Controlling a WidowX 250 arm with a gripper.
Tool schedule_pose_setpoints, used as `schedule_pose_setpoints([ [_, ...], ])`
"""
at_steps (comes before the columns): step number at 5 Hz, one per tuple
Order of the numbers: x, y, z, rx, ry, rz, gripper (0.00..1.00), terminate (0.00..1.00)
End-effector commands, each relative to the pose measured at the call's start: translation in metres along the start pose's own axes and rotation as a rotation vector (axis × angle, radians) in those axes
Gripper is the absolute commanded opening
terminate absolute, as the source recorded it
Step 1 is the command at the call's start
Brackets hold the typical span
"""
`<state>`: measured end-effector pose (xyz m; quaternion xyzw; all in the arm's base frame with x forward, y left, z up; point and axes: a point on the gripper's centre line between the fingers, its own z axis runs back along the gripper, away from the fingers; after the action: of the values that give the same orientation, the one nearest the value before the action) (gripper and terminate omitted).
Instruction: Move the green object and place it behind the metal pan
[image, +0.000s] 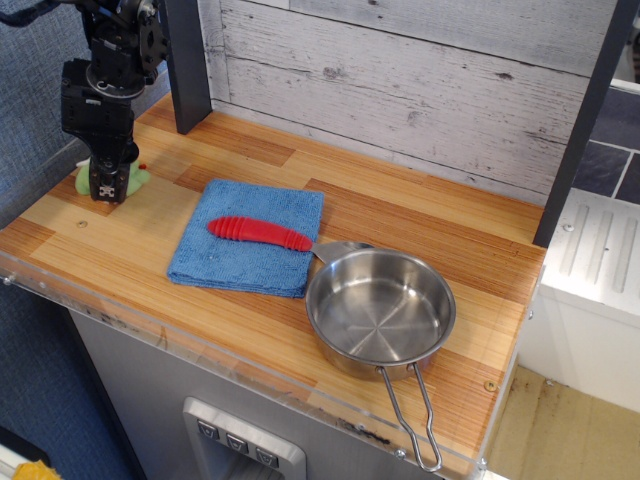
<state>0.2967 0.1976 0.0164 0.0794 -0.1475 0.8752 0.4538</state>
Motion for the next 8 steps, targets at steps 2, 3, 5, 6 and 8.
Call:
schedule_pose_setpoints([
  [2,0.006,0.006,0.023,-0.063,-0.009,-0.051,0.00,0.00],
  [3,0.000,0.000,0.053,-0.125,-0.019,-0.074,0.00,0.00],
  [5,-0.037,-0.008,0.108,-0.268,-0.011,-0.156,0.00,0.00],
  [6,-0.074,-0.008,0.133,-0.331,0.007,-0.238,0.00,0.00],
  [8,-0.157,0.005,0.167,-0.427,0.054,-0.424,0.00,0.00],
])
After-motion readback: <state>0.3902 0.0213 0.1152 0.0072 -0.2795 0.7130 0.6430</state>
